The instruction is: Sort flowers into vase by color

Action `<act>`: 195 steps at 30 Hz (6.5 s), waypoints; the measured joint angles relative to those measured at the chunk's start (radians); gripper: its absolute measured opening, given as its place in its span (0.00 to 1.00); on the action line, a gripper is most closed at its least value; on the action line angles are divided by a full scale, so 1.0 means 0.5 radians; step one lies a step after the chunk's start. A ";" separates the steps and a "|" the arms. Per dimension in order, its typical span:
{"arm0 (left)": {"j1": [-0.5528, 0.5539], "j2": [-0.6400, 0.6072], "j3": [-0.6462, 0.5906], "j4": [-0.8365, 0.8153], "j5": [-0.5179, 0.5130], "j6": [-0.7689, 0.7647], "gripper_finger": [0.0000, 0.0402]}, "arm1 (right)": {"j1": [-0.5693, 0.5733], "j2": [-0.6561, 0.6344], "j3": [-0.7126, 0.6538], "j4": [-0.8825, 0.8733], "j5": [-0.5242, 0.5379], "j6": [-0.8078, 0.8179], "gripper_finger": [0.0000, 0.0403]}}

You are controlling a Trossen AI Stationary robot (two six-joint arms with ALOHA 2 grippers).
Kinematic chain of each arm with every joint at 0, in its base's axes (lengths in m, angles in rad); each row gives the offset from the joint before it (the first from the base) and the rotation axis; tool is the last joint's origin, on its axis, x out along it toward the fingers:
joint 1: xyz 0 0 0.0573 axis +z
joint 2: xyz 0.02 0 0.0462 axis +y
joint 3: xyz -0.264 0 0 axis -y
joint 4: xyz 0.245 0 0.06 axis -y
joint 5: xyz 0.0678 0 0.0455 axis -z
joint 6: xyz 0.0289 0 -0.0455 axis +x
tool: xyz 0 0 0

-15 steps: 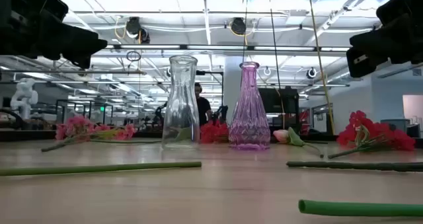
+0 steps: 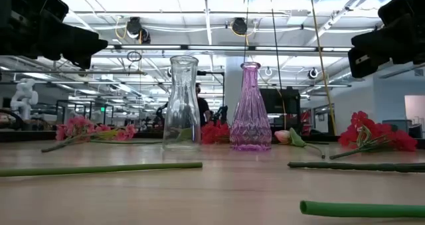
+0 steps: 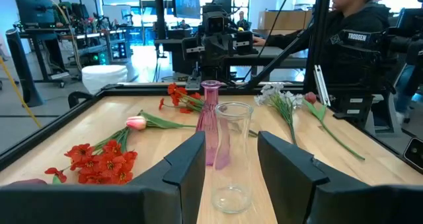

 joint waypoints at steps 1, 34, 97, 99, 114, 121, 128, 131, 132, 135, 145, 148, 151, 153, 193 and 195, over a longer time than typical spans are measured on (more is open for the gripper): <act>0.000 0.000 0.000 0.000 0.000 0.000 0.36 | 0.000 0.000 0.000 0.000 0.000 0.000 0.00; 0.000 0.000 0.000 0.001 0.000 0.000 0.36 | 0.000 0.000 0.000 0.000 0.000 0.000 0.00; 0.000 -0.001 0.000 0.000 0.000 0.000 0.36 | 0.000 0.036 0.000 0.049 0.586 0.332 0.00; 0.000 0.000 0.000 0.000 0.000 0.000 0.36 | 0.000 0.073 -0.001 0.074 0.737 0.427 0.00; 0.000 -0.001 0.000 0.000 0.000 0.000 0.36 | 0.000 0.994 0.746 -0.290 1.253 0.977 0.00; 0.000 0.000 0.000 0.000 0.000 0.000 0.36 | 0.000 1.688 1.483 -1.380 1.222 1.776 0.00; 0.000 0.000 0.000 0.000 0.000 0.000 0.36 | 0.015 2.123 1.721 -2.010 0.777 2.770 0.00; 0.000 -0.001 0.000 0.000 0.000 0.000 0.36 | 0.040 2.254 1.721 -2.233 0.654 3.013 0.00; 0.000 -0.001 0.000 0.000 0.000 0.000 0.36 | 0.054 2.295 1.721 -2.301 0.628 3.085 0.00; 0.000 -0.001 0.000 0.000 0.000 0.000 0.36 | 0.086 2.401 1.721 -2.462 0.593 3.301 0.00; 0.000 -0.001 0.000 0.000 0.000 0.000 0.36 | 0.092 2.613 1.720 -2.546 0.463 3.582 0.05; 0.000 -0.001 0.000 0.001 0.000 0.000 0.36 | 0.092 2.665 1.720 -2.513 0.462 3.614 0.11; 0.000 -0.001 0.000 0.000 0.000 0.000 0.36 | 0.092 2.695 1.720 -2.458 0.457 3.632 0.18; 0.000 -0.001 0.000 0.000 0.000 0.000 0.36 | 0.092 2.710 1.720 -2.409 0.457 3.709 0.23; 0.000 -0.001 0.000 0.001 -0.002 0.000 0.36 | 0.072 2.972 1.308 -1.711 0.505 4.173 0.26; 0.000 0.000 0.000 0.001 -0.002 0.000 0.36 | 0.072 2.968 1.305 -1.705 0.550 4.086 0.20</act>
